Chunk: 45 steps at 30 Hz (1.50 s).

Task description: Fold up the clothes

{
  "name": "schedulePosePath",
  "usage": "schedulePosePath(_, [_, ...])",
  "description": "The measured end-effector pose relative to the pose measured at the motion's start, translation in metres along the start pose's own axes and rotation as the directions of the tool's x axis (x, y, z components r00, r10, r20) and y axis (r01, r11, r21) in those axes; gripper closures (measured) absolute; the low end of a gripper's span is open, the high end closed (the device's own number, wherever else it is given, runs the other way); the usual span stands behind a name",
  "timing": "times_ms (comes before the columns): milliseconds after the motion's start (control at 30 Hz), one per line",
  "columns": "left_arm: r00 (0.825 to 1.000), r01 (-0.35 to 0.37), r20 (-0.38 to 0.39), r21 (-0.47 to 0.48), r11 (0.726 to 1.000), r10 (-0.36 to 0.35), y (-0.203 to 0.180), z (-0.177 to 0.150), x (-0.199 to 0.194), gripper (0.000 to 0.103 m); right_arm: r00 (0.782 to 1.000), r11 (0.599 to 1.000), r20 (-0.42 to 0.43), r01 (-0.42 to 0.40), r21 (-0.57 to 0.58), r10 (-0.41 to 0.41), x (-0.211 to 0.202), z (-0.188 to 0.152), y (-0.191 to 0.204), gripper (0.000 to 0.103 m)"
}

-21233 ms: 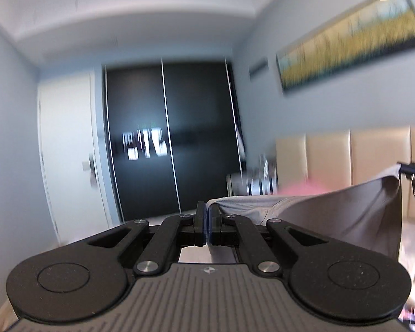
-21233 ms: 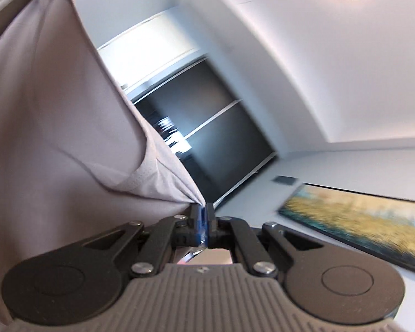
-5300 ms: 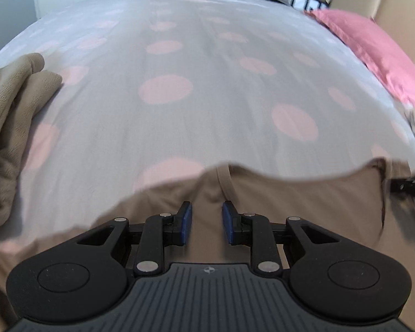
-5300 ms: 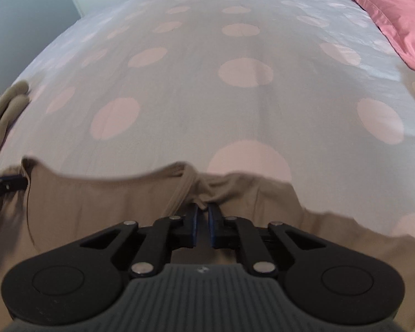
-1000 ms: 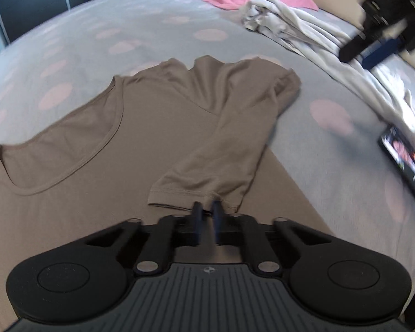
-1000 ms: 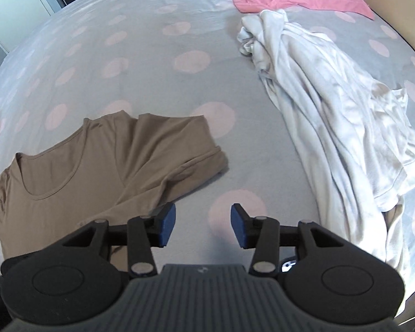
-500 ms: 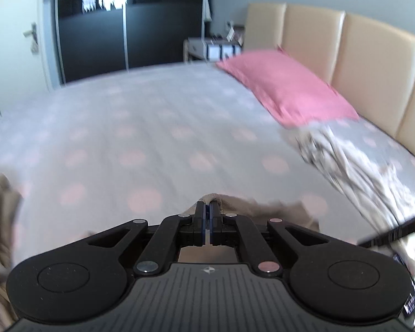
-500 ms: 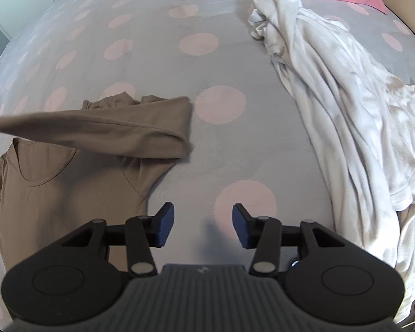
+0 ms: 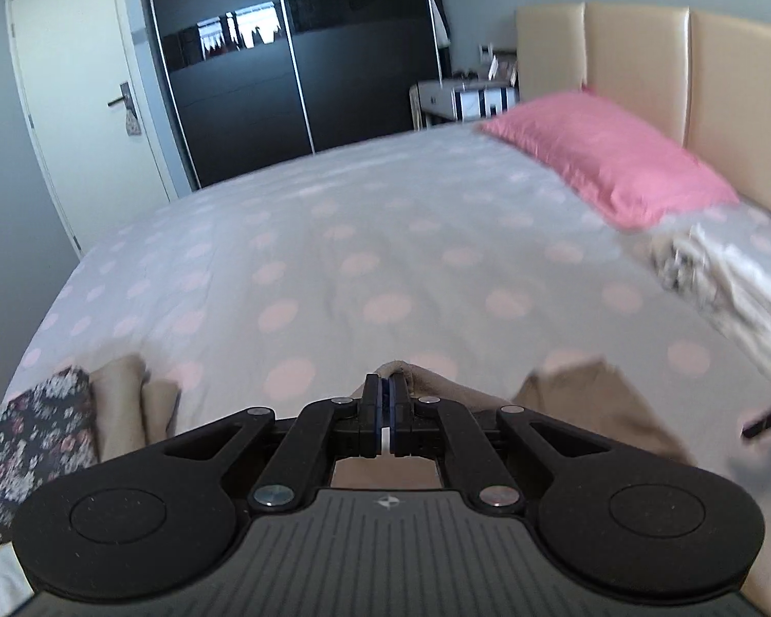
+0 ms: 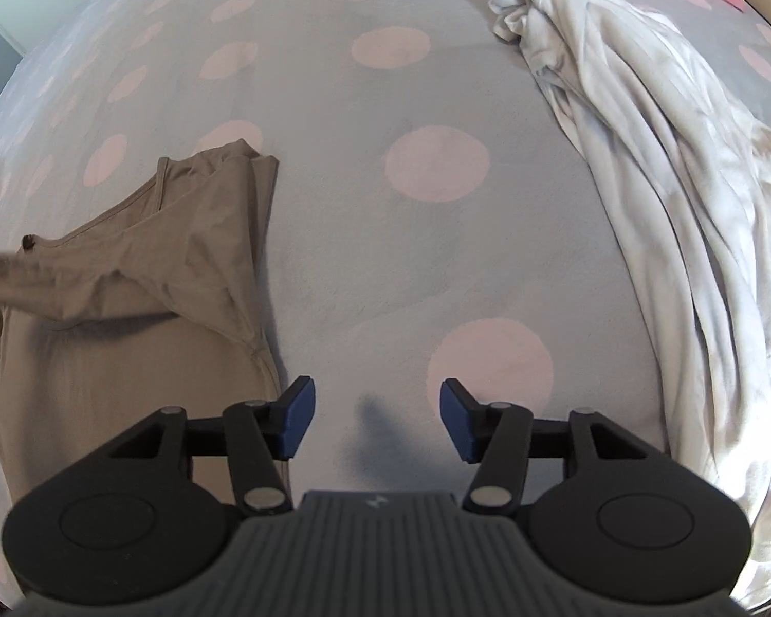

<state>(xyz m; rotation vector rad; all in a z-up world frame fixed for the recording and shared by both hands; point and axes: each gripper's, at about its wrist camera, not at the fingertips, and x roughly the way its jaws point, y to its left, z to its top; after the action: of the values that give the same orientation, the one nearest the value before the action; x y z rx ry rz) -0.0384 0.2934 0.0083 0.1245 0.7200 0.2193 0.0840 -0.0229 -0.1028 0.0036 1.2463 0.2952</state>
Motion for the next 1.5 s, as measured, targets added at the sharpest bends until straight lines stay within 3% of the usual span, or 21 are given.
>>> schedulePosePath(167, [0.985,-0.018,-0.173,0.073,0.997,0.03,0.009,-0.055,0.029,0.102,0.998,0.998,0.055,-0.032,-0.05,0.035,0.004,0.008,0.021,0.062])
schedulePosePath(300, [0.954,-0.037,-0.293,0.076,0.996,0.058,0.03,-0.089,0.047,0.102,0.993,0.998,0.111,-0.021,-0.06,0.028,0.005,0.022,0.034,0.063])
schedulePosePath(533, [0.891,-0.121,-0.432,0.078,0.99,0.143,0.057,-0.113,0.065,0.102,0.987,1.0,0.159,-0.018,-0.013,0.02,0.018,0.06,0.046,0.063])
schedulePosePath(700, [0.914,-0.119,-0.39,-0.004,0.993,0.108,0.065,-0.105,0.074,0.101,0.982,0.999,0.187,-0.045,0.03,0.038,0.035,0.089,0.05,0.067])
schedulePosePath(867, [0.928,-0.055,-0.37,-0.017,0.998,0.044,0.053,-0.097,0.093,0.09,0.985,0.995,0.167,-0.061,0.08,0.047,0.066,0.113,0.055,0.072])
schedulePosePath(1033, [0.925,0.014,-0.381,0.011,1.0,-0.009,0.039,-0.099,0.106,0.078,0.991,0.992,0.129,-0.05,0.114,0.035,0.096,0.124,0.059,0.074])
schedulePosePath(1200, [0.913,0.029,-0.407,-0.01,1.0,-0.031,0.042,-0.105,0.111,0.076,0.992,0.978,0.097,-0.103,0.184,0.086,0.112,0.126,0.054,0.082])
schedulePosePath(1267, [0.905,0.033,-0.424,-0.025,0.999,-0.041,0.044,-0.108,0.113,0.076,0.99,0.973,0.079,-0.132,0.191,0.119,0.118,0.125,0.056,0.091])
schedulePosePath(1333, [0.898,0.034,-0.437,-0.035,0.999,-0.046,0.046,-0.112,0.115,0.076,0.991,0.979,0.088,-0.115,0.169,0.101,0.118,0.125,0.062,0.101])
schedulePosePath(1400, [0.896,0.035,-0.442,-0.038,0.999,-0.048,0.047,-0.112,0.115,0.076,0.992,0.986,0.117,-0.068,0.151,0.051,0.115,0.125,0.067,0.101])
schedulePosePath(1500, [0.893,0.028,-0.447,-0.066,0.997,-0.054,0.052,-0.11,0.114,0.093,0.987,0.985,0.162,-0.026,0.171,-0.002,0.108,0.128,0.063,0.101])
